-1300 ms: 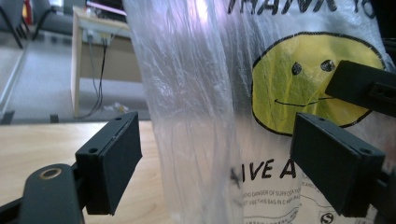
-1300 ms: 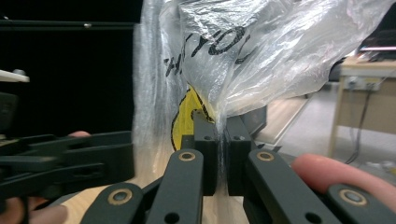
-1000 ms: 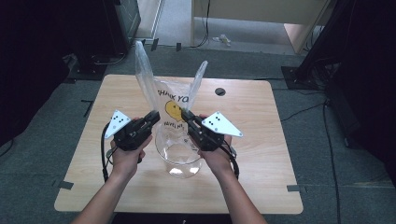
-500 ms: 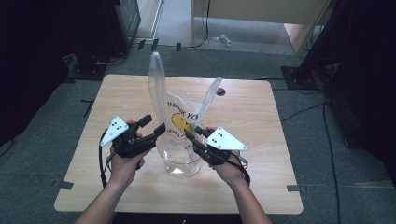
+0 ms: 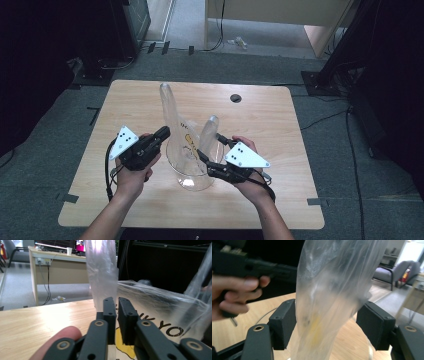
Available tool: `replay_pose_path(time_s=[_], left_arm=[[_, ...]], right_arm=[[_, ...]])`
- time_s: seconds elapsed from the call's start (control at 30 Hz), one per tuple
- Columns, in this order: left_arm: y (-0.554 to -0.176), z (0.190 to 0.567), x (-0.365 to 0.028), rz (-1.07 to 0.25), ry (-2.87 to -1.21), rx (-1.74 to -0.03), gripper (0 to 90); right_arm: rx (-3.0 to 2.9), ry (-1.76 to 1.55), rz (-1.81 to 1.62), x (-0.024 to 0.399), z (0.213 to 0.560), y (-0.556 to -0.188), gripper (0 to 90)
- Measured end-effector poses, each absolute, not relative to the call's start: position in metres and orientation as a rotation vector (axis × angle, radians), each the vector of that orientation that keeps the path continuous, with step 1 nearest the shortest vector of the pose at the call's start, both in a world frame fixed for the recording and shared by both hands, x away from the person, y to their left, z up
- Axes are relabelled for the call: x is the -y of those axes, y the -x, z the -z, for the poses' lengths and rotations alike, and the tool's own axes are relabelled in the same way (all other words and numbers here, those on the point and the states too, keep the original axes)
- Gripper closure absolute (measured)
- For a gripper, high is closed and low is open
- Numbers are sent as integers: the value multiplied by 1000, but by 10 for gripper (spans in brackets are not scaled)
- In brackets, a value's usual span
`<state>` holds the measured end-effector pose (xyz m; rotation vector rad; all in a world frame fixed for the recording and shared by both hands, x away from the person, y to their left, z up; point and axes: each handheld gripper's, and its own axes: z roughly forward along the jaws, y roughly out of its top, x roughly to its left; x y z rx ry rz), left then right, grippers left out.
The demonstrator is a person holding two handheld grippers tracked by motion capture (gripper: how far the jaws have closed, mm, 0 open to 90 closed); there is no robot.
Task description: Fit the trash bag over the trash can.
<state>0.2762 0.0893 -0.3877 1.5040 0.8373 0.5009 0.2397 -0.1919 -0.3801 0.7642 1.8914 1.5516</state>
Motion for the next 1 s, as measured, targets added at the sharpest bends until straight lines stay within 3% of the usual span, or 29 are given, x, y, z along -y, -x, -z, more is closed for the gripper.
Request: replay_pose_path(time_s=[0.13,0.33,0.57,0.7,0.77,0.9,1.0], left_arm=[[-273,389,-87,-509,-1524,-815,825],[-274,377,-90,-501,-1476,-851,482],[-280,357,-88,-545,-1446,-878,404],[-287,349,-80,-577,-1455,-921,375],[-292,347,-77,-584,-1466,-935,392],[-298,348,-77,-595,-1498,-925,720],[-299,352,-80,-583,-1521,-914,880]], right_arm=[[-1838,-820,-1565,197,372,-239,375],[-1751,-891,-1593,200,358,-234,486],[-1736,-884,-1603,196,351,-230,757],[-1739,-910,-1604,196,352,-233,850],[-1741,-917,-1614,197,353,-234,873],[-1735,-921,-1631,202,351,-234,880],[-1730,-938,-1616,209,351,-235,888]])
